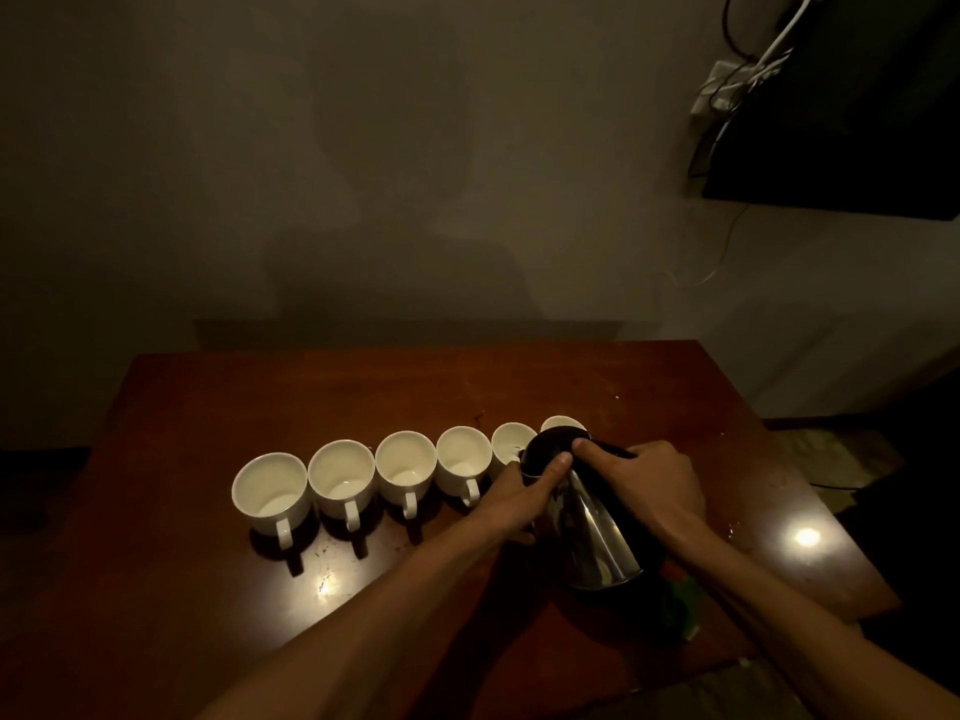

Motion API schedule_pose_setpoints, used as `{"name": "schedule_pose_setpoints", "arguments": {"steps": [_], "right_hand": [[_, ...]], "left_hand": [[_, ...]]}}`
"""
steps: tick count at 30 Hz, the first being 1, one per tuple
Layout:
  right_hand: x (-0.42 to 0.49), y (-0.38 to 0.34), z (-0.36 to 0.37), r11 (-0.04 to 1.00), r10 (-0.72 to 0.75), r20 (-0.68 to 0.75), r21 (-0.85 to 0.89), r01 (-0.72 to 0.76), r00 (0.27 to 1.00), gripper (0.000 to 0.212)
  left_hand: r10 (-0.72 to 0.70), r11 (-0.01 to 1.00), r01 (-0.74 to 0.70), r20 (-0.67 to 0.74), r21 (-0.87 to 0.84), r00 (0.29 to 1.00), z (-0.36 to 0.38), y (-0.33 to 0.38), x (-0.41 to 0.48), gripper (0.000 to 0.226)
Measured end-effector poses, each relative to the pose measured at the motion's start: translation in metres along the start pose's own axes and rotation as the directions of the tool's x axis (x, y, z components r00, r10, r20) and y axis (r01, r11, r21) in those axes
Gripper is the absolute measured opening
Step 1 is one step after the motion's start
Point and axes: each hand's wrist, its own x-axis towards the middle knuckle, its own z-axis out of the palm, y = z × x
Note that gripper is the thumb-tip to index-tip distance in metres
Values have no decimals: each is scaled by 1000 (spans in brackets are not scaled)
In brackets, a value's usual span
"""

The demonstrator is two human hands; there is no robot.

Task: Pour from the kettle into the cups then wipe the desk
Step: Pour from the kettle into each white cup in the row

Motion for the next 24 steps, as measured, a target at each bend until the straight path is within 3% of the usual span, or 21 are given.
{"name": "schedule_pose_setpoints", "arguments": {"steps": [12,16,20,24], "right_hand": [[4,-5,-2,999,19,-20,-41,-19,1000,58],[5,-6,-4,999,20,-21,-48,-21,1000,58],[7,-5,-2,999,23,-18,-48,-24,1000,57],[9,-5,-2,999,29,1,-42,-29,1000,58]], "left_hand": [[17,999,-17,9,-46,1000,2,1,-2,74],[-3,999,4,22,-54,1000,2,2,0,90],[-8,998,8,4,-61,1000,3,2,2,83],[-24,997,24,8,-78,1000,3,3,-1,97]]}}
